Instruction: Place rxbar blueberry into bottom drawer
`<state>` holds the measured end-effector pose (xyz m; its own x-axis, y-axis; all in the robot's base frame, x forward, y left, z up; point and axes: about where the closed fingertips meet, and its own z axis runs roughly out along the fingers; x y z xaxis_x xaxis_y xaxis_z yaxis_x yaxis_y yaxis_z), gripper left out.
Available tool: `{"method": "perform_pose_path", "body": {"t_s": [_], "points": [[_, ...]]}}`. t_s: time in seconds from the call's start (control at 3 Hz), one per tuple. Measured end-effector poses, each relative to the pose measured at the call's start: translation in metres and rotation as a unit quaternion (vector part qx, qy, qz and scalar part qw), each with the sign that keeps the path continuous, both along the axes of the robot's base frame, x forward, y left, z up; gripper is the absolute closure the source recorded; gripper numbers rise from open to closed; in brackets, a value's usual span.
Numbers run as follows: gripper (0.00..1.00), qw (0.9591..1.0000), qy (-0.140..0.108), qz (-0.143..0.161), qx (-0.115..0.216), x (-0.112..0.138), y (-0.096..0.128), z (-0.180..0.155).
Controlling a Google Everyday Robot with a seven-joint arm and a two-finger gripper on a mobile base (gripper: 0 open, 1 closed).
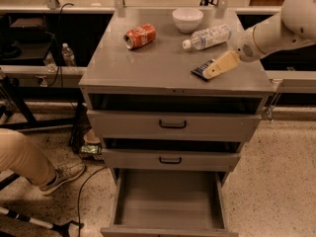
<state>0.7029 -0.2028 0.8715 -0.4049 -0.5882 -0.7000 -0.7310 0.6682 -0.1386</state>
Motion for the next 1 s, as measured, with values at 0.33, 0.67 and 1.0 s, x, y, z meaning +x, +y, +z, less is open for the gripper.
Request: {"method": "perform_pose_path", "body": {"t_s": [0.33, 0.67, 1.0], "points": [[0.00, 0.9999, 0.011, -0.010, 0.003, 0.0289, 0.0068, -0.0314], [0.00, 0.9999, 0.013, -0.009, 0.003, 0.0293, 0.0073, -0.0329], [0.00, 0.9998, 0.019, -0.008, 0.003, 0.0296, 0.0084, -0.0373]]}}
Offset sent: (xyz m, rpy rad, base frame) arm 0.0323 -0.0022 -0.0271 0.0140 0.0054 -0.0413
